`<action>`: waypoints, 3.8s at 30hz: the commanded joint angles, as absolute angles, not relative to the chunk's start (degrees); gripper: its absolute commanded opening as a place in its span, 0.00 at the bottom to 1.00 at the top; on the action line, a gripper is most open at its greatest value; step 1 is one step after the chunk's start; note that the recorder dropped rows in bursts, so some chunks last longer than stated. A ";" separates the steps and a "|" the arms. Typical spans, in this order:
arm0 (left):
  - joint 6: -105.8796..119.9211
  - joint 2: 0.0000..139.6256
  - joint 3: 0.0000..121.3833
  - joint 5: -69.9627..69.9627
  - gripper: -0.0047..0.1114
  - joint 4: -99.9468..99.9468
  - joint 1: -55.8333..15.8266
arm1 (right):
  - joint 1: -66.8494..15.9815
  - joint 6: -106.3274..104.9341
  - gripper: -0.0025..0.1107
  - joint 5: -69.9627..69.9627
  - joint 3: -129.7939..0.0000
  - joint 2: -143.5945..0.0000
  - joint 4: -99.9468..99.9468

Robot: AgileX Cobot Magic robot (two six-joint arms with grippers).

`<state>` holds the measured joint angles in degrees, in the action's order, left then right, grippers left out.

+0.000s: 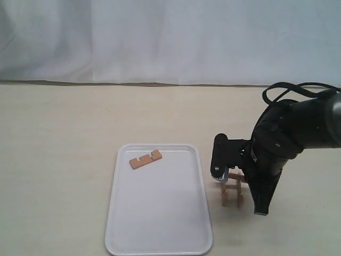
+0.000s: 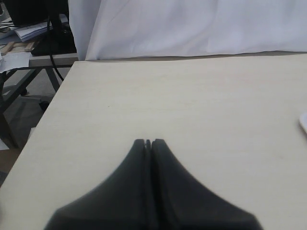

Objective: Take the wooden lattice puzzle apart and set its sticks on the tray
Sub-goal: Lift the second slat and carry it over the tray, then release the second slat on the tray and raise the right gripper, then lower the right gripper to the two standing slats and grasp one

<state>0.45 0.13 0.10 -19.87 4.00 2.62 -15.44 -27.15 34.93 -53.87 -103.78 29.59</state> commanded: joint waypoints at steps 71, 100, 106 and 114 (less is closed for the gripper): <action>0.40 0.00 0.00 -18.96 0.04 3.95 2.61 | -32.01 0.00 0.43 45.20 -68.03 -100.07 15.19; 0.40 0.00 0.00 -18.96 0.04 3.95 2.61 | -19.16 22.90 0.43 35.69 -54.60 -92.48 22.57; 0.40 0.00 0.00 -18.96 0.04 3.95 2.61 | -19.16 23.70 0.43 35.78 -54.60 -93.00 23.25; 0.40 0.00 0.00 -18.96 0.04 3.95 2.61 | -13.92 28.22 0.43 38.78 -57.29 -93.48 20.77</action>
